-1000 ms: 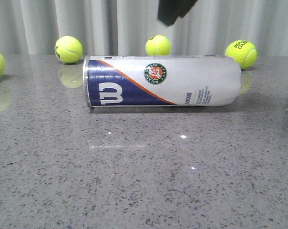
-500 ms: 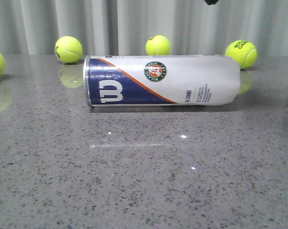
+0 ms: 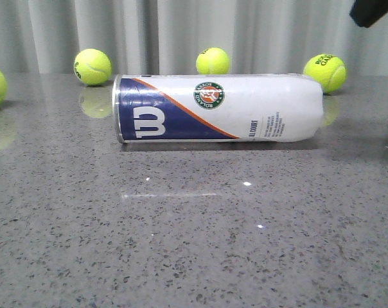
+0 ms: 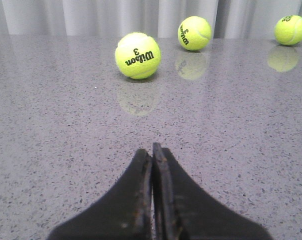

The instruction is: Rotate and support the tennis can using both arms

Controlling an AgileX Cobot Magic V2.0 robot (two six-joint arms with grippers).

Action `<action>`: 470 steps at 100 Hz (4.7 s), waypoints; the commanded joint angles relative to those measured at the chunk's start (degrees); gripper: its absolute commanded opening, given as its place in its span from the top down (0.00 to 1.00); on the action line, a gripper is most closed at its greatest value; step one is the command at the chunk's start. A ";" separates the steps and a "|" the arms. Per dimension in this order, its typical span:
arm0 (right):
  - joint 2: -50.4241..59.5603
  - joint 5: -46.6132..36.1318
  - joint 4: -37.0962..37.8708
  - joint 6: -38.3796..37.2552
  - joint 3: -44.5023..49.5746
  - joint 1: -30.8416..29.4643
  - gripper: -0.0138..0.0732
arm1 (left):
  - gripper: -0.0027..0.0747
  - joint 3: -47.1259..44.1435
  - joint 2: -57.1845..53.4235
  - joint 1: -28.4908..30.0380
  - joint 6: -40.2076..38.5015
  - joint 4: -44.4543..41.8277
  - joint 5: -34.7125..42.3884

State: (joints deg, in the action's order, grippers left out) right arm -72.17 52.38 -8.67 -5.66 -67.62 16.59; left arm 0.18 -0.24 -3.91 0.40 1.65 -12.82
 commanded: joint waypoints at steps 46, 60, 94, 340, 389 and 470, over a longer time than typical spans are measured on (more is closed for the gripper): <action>22.36 -13.92 -0.38 0.53 17.88 -9.18 0.92 | 0.99 -2.76 -2.25 0.16 -0.40 0.15 4.45; 27.73 -16.71 -0.32 0.53 22.56 -12.41 0.92 | 0.99 -2.76 -2.25 0.16 -0.40 0.15 4.45; 40.12 -26.57 1.72 0.59 32.10 -17.49 0.92 | 0.99 -2.76 -2.25 0.16 -0.40 0.15 4.56; 58.69 -36.30 5.53 0.59 43.02 -17.49 0.92 | 0.22 54.47 65.43 0.16 16.43 34.30 -38.38; 58.69 -36.30 5.53 0.59 43.02 -17.49 0.92 | 0.22 60.75 81.22 -2.79 31.24 59.84 -46.24; 58.69 -36.30 5.53 0.59 43.02 -17.49 0.92 | 0.24 67.18 96.17 -12.59 37.85 73.08 -45.19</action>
State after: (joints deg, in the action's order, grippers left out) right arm -13.02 20.74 -3.63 -5.66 -23.08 -0.45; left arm 65.73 97.26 -15.86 36.64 68.59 -56.45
